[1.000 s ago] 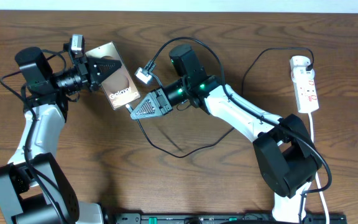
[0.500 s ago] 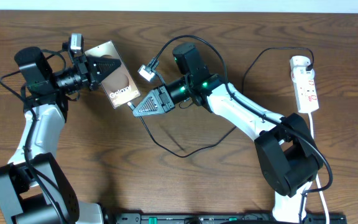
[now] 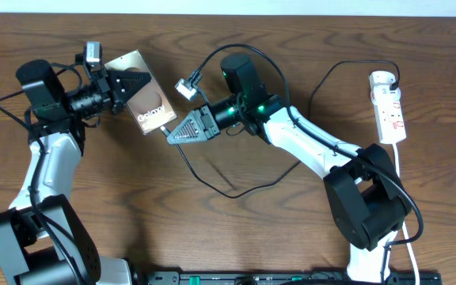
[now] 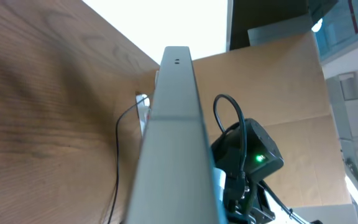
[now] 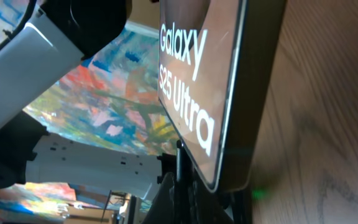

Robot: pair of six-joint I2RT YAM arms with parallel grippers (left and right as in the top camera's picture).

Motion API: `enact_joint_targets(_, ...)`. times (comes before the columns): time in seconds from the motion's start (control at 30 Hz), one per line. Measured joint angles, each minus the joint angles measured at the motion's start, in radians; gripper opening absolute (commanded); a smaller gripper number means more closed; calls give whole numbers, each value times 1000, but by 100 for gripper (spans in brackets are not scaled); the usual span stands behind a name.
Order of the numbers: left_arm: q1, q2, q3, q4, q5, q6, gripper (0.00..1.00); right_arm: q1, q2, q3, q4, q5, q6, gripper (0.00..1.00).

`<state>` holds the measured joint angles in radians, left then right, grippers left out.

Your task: Plug charger to phone and switch on socket

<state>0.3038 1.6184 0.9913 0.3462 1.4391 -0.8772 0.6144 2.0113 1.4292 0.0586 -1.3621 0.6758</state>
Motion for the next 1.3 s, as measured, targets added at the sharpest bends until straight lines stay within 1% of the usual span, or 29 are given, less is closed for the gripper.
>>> enact_joint_targets(0.13,1,0,0,0,-16,-3,7,0,0,0,39,27,62,1)
enact_joint_targets(0.37,1,0,0,11,-27,-2,7,0,0,0,90,62,126,1)
enact_joint_targets(0.77,1,0,0,18,-48,-10,7,0,0,0,96,83,148,1)
enact_joint_targets(1.1,0,0,0,20,-164,-86,7,-5,0,0,108,146,159,1)
enact_joint_targets(1.3,-1,0,-2,101,-202,-118,8,-6,0,0,147,189,186,1)
